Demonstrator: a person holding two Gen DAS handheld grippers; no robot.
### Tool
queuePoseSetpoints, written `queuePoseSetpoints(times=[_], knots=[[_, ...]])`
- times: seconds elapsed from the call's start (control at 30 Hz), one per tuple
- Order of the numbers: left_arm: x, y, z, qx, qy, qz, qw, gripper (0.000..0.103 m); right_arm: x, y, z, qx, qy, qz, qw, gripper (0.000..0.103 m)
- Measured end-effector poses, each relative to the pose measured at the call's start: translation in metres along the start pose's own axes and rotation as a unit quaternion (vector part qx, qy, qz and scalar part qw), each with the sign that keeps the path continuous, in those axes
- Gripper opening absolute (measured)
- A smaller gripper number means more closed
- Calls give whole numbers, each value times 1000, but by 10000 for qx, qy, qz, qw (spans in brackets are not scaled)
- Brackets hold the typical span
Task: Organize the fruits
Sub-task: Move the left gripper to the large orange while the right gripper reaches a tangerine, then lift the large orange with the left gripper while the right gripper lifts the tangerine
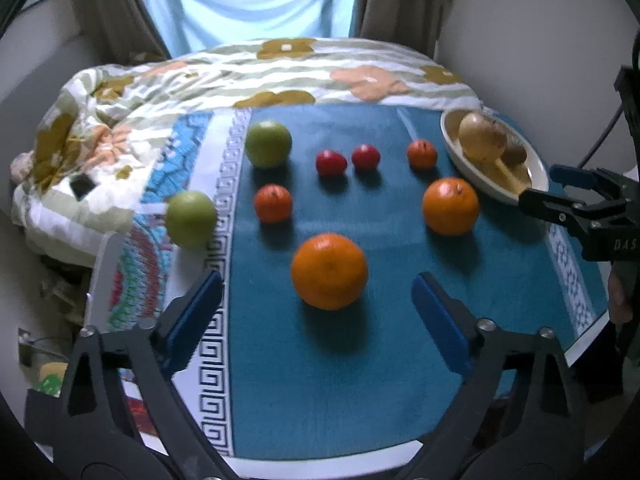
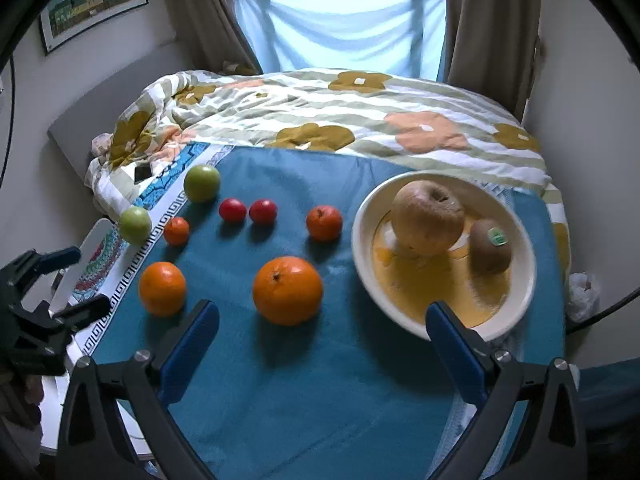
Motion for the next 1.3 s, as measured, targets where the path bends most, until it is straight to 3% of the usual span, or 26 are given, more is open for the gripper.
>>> queuePoseSetpoints(times=[0.43,0.8,1.3], knots=[[54,16,16,251,-287,105,9992,79,47,-8,14,192,-232,-183,9994,103],[69,11,12,288,-529,-22,9982,65,63,-14,10,158,-281,-167,9993,102],[69,11,12,368,-560,-31,9977,63,90,-23,13,-60,-584,-172,9981,78]])
Point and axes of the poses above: each gripper's, at about its wrist camera, not at the fingertips, and x roughly the way its jaws point, y to its right, z to its underside, the point moved 6 cm from there along x, roughly the way its jaws point, and after that the axes turned 3 degrees about y, right-handed, at the moved point
